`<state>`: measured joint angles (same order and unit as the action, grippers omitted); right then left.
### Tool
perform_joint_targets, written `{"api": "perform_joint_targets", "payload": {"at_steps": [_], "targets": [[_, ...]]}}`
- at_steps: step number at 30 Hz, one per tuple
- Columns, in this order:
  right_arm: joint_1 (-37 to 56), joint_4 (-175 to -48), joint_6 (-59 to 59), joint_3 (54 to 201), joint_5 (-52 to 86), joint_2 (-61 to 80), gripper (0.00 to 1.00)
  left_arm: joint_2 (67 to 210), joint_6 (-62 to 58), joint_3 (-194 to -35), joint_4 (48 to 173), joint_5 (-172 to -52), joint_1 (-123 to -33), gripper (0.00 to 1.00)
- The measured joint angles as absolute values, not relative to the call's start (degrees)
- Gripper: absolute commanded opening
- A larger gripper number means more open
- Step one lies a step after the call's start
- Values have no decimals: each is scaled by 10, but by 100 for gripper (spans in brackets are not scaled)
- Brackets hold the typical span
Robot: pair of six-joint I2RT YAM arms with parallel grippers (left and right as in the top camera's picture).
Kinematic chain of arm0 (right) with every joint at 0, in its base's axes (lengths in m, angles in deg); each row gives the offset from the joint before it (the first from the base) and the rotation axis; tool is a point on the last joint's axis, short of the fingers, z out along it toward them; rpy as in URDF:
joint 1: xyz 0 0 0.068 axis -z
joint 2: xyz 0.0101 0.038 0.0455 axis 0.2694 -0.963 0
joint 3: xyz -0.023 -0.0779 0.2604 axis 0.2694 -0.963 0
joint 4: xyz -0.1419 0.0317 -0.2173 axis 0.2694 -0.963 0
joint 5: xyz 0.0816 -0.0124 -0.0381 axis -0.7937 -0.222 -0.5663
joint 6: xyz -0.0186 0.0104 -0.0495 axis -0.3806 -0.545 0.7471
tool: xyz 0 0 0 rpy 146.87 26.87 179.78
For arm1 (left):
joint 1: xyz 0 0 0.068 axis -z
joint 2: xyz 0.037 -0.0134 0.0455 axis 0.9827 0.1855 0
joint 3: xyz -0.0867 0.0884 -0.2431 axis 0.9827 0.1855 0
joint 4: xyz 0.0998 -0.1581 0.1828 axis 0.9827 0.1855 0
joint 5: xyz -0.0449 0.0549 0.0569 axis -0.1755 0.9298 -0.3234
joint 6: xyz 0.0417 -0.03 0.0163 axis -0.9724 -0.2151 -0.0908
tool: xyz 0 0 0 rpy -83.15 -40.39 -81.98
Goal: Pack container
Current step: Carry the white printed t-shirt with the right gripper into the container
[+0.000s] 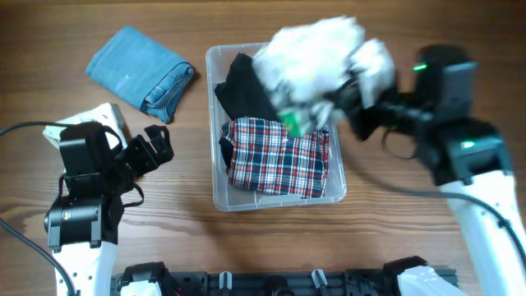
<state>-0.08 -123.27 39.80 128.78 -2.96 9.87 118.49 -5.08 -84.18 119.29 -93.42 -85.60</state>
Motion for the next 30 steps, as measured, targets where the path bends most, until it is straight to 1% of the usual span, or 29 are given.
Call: {"api": "perform_joint_targets", "payload": {"at_steps": [3,5,8,10,11,12,14,15,17,19,20,21,22,23,25,27,30], "targets": [[-91,-1284,493,1288,17,63,4,1185,-51,-842,1193,-934,-856,100],[-128,-1342,565,1288,37,24,4,1185,-51,-842,1193,-934,-856,100],[-156,-1375,626,1288,48,-25,4,1185,-51,-842,1193,-934,-856,100],[-159,-1400,661,1288,49,-48,4,1185,-51,-842,1193,-934,-856,100],[-159,-1405,672,1288,49,-58,17,1185,-51,-842,1193,-934,-856,100],[-159,-1402,680,1288,49,-68,100,1185,-51,-842,1193,-934,-856,100],[-159,-1379,678,1288,63,-87,100,1185,-51,-842,1193,-934,-856,100],[-159,-1360,665,1288,82,-93,100,1185,-51,-842,1193,-934,-856,100],[-160,-1297,602,1288,174,-99,100,1185,-51,-842,1193,-934,-856,100],[-159,-1277,556,1288,242,-97,100,1185,-51,-842,1193,-934,-856,100],[-159,-1269,542,1288,256,-92,90,1185,-51,-842,1193,-934,-856,100],[-159,-1260,533,1288,259,-83,38,1185,-51,-842,1193,-934,-856,100],[-159,-1249,526,1288,250,-66,15,1185,-51,-842,1193,-934,-856,100],[-159,-1242,520,1288,237,-51,4,1185,-51,-842,1193,-934,-856,100],[-159,-1230,502,1288,185,-26,4,1185,-51,-842,1193,-934,-856,100],[-160,-1228,465,1289,145,-30,5,1185,-51,-842,1193,-934,-856,100],[-161,-1228,420,1288,102,-94,4,1185,-51,-842,1193,-934,-856,100]]}}
